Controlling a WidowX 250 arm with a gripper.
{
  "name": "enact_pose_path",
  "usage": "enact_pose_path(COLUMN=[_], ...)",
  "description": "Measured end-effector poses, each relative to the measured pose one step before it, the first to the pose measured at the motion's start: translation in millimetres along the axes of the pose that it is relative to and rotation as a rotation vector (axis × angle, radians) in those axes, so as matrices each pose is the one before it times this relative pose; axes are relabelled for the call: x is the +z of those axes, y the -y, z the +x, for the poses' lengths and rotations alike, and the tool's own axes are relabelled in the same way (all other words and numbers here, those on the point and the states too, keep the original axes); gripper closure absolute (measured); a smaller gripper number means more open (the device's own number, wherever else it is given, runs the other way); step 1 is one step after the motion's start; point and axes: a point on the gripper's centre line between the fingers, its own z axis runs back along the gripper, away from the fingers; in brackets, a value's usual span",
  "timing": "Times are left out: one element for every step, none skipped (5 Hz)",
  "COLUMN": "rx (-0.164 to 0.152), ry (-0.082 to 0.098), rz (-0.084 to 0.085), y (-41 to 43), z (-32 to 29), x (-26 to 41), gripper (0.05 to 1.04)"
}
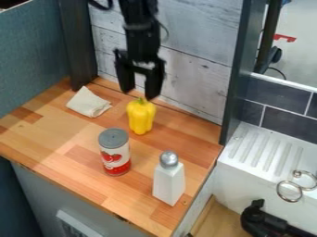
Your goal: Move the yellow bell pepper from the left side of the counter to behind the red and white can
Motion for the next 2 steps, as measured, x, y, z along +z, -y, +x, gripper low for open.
enact_pose_path(rx=[0.0453,0.0162], ry=[0.0448,0.0161], rz=[0.0082,0.0158], y=[-21.06,-13.89], z=[-24.15,-9.43], x=[32.19,15.42], gripper=[0.081,0.083])
